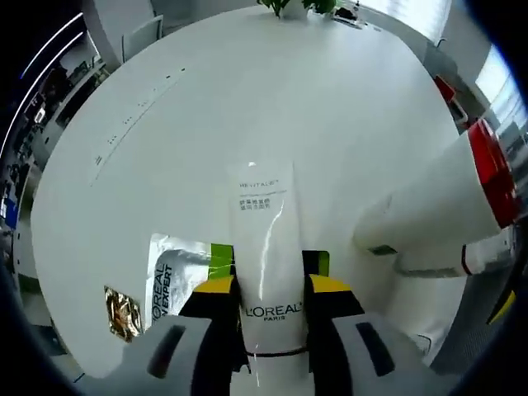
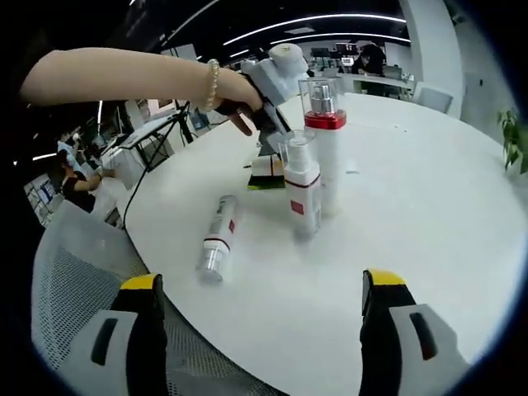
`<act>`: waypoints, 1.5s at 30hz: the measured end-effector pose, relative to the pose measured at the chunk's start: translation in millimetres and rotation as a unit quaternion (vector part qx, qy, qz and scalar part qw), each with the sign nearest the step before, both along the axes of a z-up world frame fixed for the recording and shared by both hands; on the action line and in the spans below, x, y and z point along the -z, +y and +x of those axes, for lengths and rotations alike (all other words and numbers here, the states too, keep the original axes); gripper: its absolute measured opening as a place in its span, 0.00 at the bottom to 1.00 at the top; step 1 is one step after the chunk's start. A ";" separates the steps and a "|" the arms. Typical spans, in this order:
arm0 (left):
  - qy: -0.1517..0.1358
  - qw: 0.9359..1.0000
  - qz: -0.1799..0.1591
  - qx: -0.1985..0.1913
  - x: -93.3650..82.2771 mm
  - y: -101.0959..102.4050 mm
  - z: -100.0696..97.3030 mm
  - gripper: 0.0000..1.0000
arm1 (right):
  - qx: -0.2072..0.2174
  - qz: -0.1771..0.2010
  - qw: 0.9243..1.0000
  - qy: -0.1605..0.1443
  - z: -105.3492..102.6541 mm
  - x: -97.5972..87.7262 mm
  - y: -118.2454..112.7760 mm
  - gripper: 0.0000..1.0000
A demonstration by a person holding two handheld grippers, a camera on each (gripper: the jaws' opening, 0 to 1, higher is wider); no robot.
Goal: Arrange the skincare products in the storage area until every visible bottle or jar stands upright without overlapping.
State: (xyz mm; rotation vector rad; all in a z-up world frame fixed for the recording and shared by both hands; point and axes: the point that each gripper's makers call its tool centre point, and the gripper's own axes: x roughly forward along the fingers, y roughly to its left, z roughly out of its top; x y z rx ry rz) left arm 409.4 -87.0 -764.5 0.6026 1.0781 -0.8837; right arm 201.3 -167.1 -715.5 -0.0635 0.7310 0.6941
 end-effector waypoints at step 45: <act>-0.070 0.951 -0.252 -0.162 -128.6 48.2 -124.6 0.28 | 0.052 0.239 0.968 -0.049 22.5 -108.6 41.0 0.85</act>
